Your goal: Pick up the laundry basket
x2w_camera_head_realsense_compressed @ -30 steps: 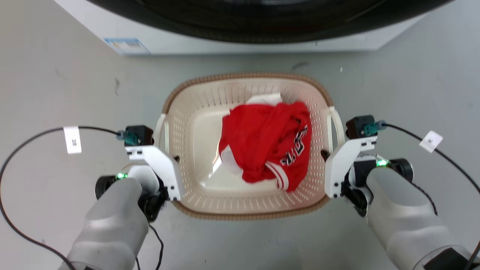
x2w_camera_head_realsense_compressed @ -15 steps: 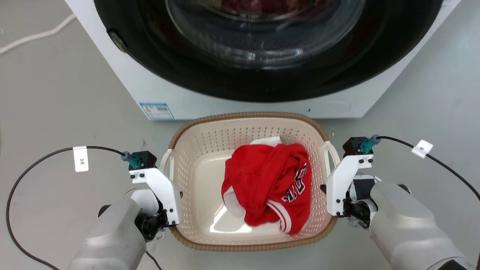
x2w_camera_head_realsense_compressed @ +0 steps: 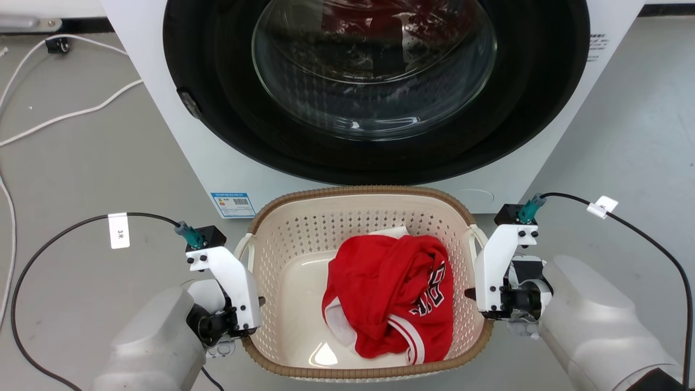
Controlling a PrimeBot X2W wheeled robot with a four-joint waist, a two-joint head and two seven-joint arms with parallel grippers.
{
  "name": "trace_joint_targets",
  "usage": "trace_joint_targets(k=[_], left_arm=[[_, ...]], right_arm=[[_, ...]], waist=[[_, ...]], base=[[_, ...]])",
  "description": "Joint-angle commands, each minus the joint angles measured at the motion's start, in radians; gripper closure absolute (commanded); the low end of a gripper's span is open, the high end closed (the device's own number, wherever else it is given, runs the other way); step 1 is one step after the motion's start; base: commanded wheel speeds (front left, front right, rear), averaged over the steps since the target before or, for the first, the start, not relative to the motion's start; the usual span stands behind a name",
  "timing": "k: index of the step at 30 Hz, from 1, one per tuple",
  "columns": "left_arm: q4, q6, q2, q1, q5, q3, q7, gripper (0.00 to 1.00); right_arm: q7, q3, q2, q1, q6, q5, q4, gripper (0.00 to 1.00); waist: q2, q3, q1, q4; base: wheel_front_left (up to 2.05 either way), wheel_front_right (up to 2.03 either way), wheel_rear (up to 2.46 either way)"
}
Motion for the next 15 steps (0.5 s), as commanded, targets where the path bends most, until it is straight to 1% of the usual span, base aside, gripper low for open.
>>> trace_joint_targets(k=[1,7,15], left_arm=[[-0.006,-0.013,0.001,-0.011,-0.013,-0.002,0.009,1.00],[0.005,-0.013,0.003,0.019,-0.046,-0.011,0.048,1.00],[0.013,-0.013,-0.005,0.055,-0.068,-0.023,0.060,1.00]], right_arm=[[0.027,-0.002,0.004,-0.008,0.005,0.014,0.009,1.00],[0.088,-0.008,0.009,0.003,0.005,0.033,0.040,1.00],[0.088,-0.005,0.015,0.024,0.005,0.038,0.055,1.00]], waist=[[0.0000,-0.014,0.0002,-0.004],[0.0000,-0.049,0.0002,-0.010],[0.0000,-0.079,0.0002,-0.011]], base=[[0.00,0.00,0.00],[0.00,0.00,0.00],[0.00,0.00,0.00]])
